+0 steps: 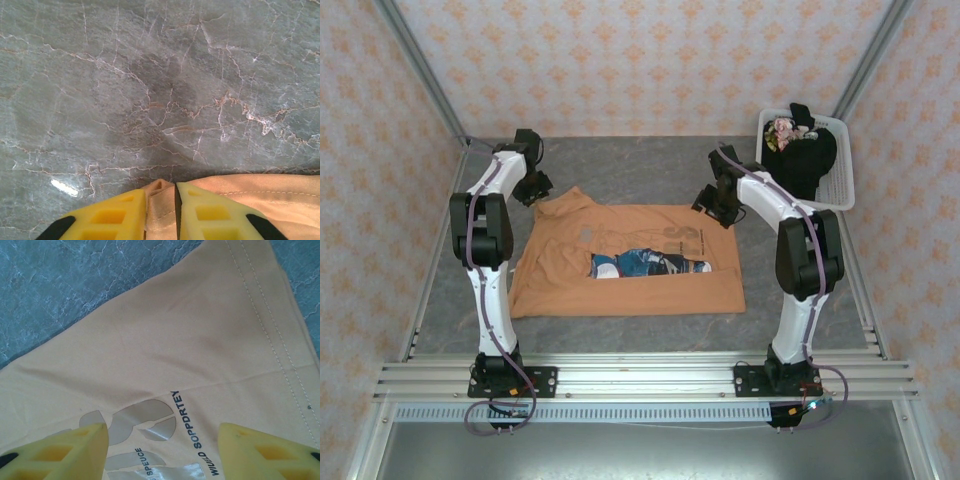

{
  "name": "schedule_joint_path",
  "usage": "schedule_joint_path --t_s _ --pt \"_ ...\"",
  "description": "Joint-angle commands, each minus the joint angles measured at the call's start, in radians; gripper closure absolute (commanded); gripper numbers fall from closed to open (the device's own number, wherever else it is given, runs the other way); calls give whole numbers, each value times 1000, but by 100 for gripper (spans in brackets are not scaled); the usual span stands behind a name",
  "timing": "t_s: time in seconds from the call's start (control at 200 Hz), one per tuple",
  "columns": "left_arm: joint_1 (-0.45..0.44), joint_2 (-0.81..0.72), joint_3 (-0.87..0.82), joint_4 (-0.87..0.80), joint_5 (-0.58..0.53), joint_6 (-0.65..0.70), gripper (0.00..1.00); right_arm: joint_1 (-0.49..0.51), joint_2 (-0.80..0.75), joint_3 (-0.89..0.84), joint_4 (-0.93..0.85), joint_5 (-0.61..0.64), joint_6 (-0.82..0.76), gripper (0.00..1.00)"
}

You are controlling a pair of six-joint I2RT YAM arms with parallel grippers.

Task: Fold and stack the t-shirts

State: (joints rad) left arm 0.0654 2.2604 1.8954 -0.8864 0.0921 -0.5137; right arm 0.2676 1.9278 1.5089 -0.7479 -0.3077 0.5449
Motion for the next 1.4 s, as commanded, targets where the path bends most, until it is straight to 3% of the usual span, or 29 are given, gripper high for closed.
schedule_joint_path --t_s 0.0,0.25,0.816,1.021,1.391 --pt "1 18 21 -17 -16 20 82 -2 -49 -15 -13 16 4 40" --pt "-1 0 27 -10 -32 20 100 -2 -40 3 -14 27 0 40" --pt "-38 -143 -3 15 -40 -14 100 -32 110 180 -74 173 -32 40" --pt "-54 -192 -24 39 9 -15 100 -54 198 277 -130 273 -57 39" --pt "-70 -246 -72 78 69 -55 100 -83 379 456 -200 309 -100 43"
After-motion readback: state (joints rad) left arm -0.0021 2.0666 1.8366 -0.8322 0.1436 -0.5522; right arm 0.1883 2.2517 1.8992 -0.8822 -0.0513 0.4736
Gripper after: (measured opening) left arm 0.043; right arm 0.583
